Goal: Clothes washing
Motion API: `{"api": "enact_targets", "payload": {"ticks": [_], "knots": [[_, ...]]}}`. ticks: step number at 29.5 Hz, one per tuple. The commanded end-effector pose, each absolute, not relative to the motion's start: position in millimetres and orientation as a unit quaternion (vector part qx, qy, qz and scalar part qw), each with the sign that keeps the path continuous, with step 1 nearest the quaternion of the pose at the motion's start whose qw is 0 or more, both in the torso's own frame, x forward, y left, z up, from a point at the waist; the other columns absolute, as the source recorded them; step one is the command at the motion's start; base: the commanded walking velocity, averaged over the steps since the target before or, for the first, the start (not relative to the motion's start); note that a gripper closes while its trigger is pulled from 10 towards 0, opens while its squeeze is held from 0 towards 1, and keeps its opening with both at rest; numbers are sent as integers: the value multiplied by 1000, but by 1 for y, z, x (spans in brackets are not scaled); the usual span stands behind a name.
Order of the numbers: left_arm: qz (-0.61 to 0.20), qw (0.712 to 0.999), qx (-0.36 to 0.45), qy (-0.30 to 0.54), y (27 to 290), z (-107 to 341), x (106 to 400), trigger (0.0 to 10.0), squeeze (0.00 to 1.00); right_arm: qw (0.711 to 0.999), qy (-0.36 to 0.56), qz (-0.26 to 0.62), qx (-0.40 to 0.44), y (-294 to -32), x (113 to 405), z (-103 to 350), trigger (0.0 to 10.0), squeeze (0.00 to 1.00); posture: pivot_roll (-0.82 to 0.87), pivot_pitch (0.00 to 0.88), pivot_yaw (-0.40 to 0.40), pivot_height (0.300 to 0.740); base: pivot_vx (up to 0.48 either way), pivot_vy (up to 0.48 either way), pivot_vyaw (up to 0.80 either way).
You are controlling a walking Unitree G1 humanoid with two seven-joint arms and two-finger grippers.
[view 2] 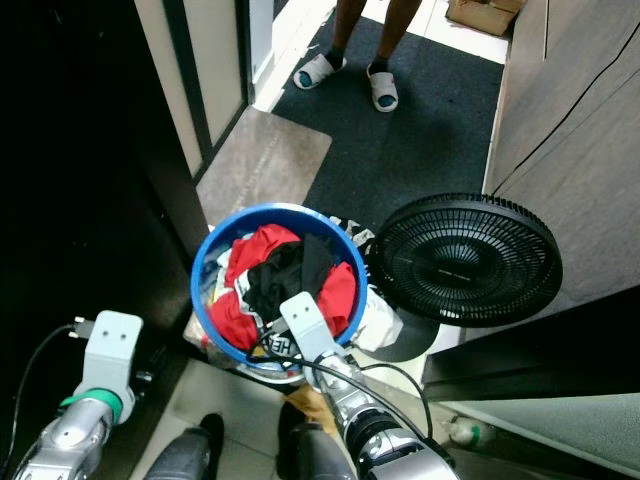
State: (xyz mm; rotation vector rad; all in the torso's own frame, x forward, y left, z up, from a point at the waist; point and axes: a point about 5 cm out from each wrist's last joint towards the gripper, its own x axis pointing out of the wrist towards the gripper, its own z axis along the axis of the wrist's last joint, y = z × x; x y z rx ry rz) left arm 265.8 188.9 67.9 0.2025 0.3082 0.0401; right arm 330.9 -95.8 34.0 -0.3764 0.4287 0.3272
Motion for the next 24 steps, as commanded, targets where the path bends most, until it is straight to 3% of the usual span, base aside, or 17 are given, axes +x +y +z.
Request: {"api": "enact_targets", "payload": {"ticks": [1,10,11,14,16,17,19,20,23,24], "knots": [[18,978,96,183,189,56,257,10000,0,937,262,146,-179,-107,313,10,0,0,247,409,-10,740,0,0,0],[14,978,96,186,187,55,259,10000,0,961,200,109,-158,-108,324,26,0,0,235,376,-13,740,0,0,0],[14,978,94,184,187,55,261,10000,0,973,154,94,-143,-108,331,40,0,0,227,352,-16,740,0,0,0],[14,978,94,184,187,55,261,10000,0,973,154,94,-143,-108,331,40,0,0,227,352,-16,740,0,0,0],[15,979,92,179,186,57,264,10000,0,984,99,78,-123,-110,339,57,0,0,218,326,-16,740,0,0,0],[14,982,85,168,186,62,269,10000,0,993,35,56,-100,-116,345,78,2196,0,190,261,-16,740,0,0,0],[14,982,85,168,186,62,269,10000,0,993,35,56,-100,-116,345,78,2196,0,190,261,-16,740,0,0,0],[11,985,75,155,183,68,276,10000,0,996,-22,38,-81,-124,347,99,10000,0,177,219,-14,740,0,0,0],[11,985,75,155,183,68,276,10000,0,996,-22,38,-81,-124,347,99,10000,0,177,219,-14,740,0,0,0],[4,988,66,141,177,75,284,10000,0,995,-64,22,-71,-132,347,115,10000,0,163,170,-13,740,0,0,0]]}}
